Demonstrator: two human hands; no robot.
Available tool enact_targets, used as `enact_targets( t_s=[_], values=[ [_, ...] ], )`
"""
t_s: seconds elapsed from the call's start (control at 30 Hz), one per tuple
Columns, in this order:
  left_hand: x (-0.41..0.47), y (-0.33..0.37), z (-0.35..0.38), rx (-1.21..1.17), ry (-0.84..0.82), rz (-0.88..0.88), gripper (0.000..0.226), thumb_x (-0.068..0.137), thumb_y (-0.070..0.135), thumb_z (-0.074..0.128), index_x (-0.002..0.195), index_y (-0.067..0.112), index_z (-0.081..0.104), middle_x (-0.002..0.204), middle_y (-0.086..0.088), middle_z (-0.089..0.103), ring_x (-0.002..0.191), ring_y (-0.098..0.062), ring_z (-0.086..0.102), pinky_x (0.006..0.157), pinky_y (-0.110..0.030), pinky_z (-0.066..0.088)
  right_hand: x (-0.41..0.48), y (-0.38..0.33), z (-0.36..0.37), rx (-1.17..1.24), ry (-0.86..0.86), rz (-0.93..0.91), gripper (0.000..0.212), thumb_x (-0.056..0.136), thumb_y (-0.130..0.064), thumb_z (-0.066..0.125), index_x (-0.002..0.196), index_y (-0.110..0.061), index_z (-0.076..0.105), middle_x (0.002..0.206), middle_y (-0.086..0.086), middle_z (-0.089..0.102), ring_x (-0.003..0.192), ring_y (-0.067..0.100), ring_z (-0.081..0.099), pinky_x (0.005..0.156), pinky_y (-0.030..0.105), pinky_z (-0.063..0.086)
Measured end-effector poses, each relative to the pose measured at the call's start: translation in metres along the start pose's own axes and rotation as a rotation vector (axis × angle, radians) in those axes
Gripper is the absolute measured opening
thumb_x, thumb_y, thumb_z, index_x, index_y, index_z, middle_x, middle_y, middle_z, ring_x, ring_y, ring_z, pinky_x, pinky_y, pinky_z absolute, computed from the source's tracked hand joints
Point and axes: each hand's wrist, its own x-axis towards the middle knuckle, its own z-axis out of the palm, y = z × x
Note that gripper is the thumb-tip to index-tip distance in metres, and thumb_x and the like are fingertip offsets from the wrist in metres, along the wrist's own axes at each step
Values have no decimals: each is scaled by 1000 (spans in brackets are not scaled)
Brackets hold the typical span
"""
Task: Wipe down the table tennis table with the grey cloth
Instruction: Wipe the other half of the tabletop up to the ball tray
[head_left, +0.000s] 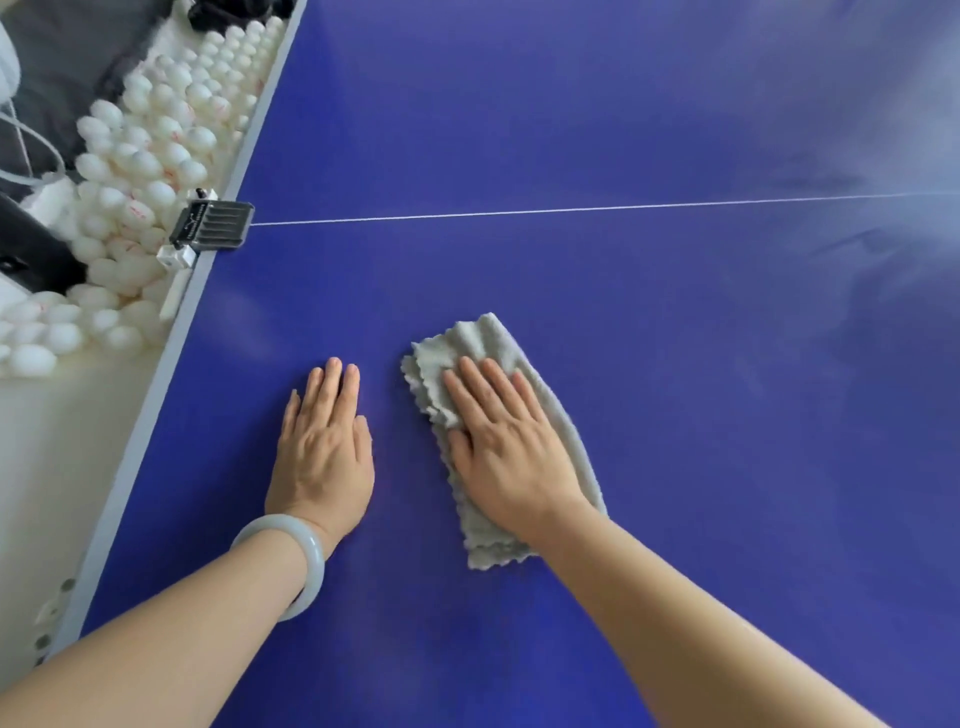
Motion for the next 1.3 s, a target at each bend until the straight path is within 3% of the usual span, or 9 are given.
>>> enact_targets(
  t_s=[0.17,0.37,0.53,0.67,0.8,0.93,1.03,1.2,1.3],
  values=[
    [0,2,-1,-24,4,0,52,105,22,24,156,10,23,165,-5,15,153,-20,9,125,-37,4,-22,117,-41,-47,83,440,58,103,-39,28,159,-24,17,167,-4,9,154,15,1,125,37,-2],
    [-42,54,-4,-284,-8,56,54,103,30,24,146,5,45,159,-8,32,150,-23,21,123,-40,19,-16,118,-32,-73,70,460,60,102,-39,23,160,-24,13,167,-4,4,154,15,-3,124,37,-6],
    [-67,122,22,-1,-30,78,61,104,34,26,156,4,17,165,-14,10,153,-30,3,125,-42,2,-25,95,-33,-75,87,527,61,103,-35,24,160,-19,10,167,2,3,154,20,-3,124,41,-5],
    [-67,120,25,24,-28,79,56,104,27,24,155,2,22,163,-16,14,153,-30,8,125,-44,7,-80,35,-13,-22,29,202,59,105,-35,25,159,-14,15,167,4,7,154,22,-3,125,43,-1],
    [-67,123,26,46,-23,80,57,104,28,15,154,2,25,163,-17,18,152,-31,13,124,-44,11,-115,104,-41,-31,-54,-79,58,103,-39,35,157,-24,26,165,-5,16,154,14,7,125,35,2],
    [-66,126,22,66,-45,65,66,99,36,15,155,4,23,164,-15,16,152,-30,11,125,-42,7,-78,202,-76,-86,71,463,59,103,-34,32,159,-20,19,167,0,11,154,17,4,125,36,-1],
    [-66,126,22,68,-49,67,67,98,37,14,155,5,22,164,-14,15,153,-28,10,125,-40,5,-38,176,-66,-28,96,747,63,102,-36,20,160,-15,4,167,3,-4,154,20,-8,124,42,-6],
    [-65,125,22,55,-39,51,59,101,26,38,154,3,27,163,-14,19,152,-28,13,125,-41,9,-82,57,-18,-7,60,205,60,104,-36,27,158,-11,20,166,7,13,154,23,3,124,45,4],
    [-66,127,21,43,-43,50,58,101,26,38,153,3,28,162,-15,20,152,-29,14,124,-43,11,-139,87,-31,-25,-33,-93,57,105,-39,30,158,-19,23,166,-1,16,154,16,7,125,39,5]
  ],
)
